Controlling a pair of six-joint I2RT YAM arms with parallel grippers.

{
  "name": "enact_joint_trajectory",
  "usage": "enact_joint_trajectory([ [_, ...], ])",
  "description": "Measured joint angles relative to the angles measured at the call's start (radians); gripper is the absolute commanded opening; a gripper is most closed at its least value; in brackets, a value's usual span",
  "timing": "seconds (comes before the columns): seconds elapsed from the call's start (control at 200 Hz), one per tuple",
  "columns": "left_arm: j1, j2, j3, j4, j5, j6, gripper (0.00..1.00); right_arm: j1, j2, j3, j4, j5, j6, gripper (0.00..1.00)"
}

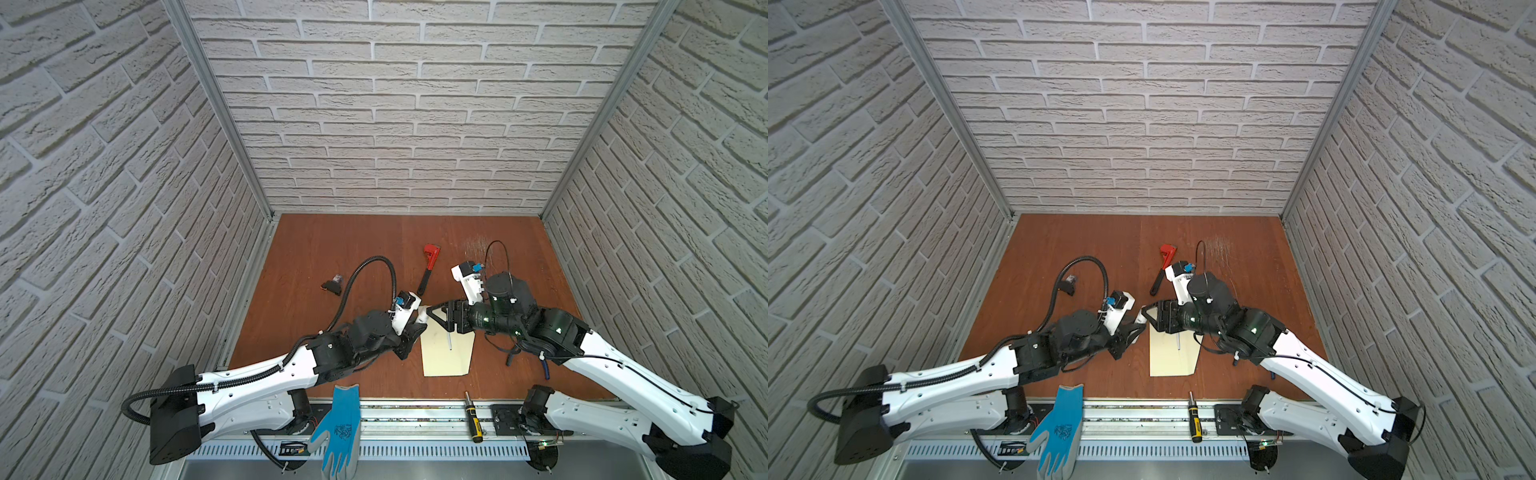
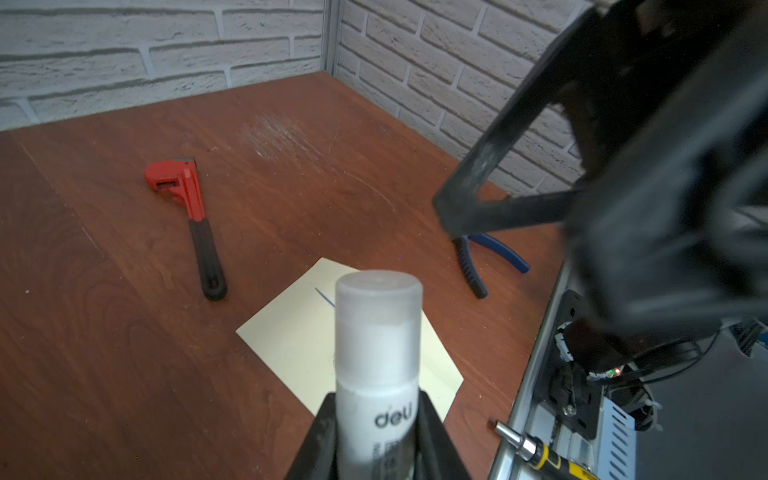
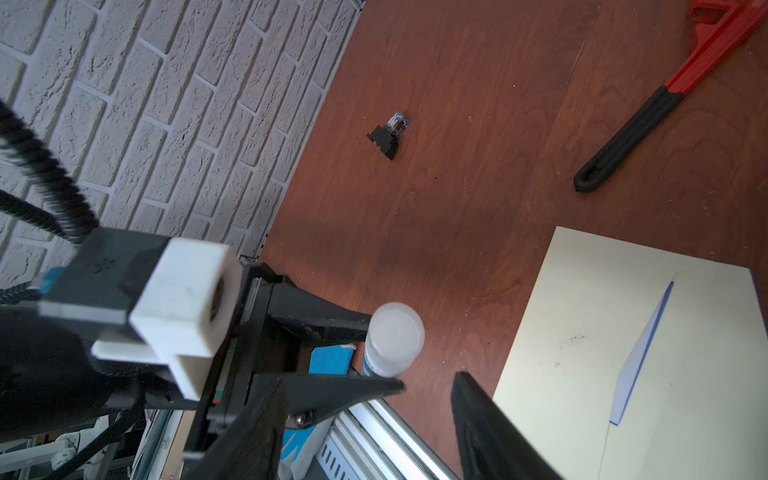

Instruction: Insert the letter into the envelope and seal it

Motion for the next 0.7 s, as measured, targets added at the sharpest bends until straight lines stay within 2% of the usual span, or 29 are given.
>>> enact_joint_trajectory([
  [0.135, -0.027, -0.004, -0.008, 0.062, -0.031, 0.024, 0.18, 0.037, 0.047, 0.016, -0.011, 0.054, 0.000, 0.65],
  [0.365, -0.047, -0.013, -0.042, 0.143, -0.055, 0.040, 0.19, 0.060, 0.053, 0.020, -0.024, 0.106, 0.008, 0.35],
  [0.435, -0.050, -0.012, -0.047, 0.153, -0.055, 0.040, 0.23, 0.066, 0.051, 0.022, -0.019, 0.108, 0.013, 0.30],
  [0.625, -0.059, -0.005, -0.048, 0.184, -0.065, 0.039, 0.45, 0.077, 0.049, 0.032, -0.027, 0.122, 0.014, 0.27],
  [0.695, -0.061, -0.005, -0.048, 0.197, -0.065, 0.039, 0.49, 0.081, 0.049, 0.040, -0.041, 0.128, 0.011, 0.26],
])
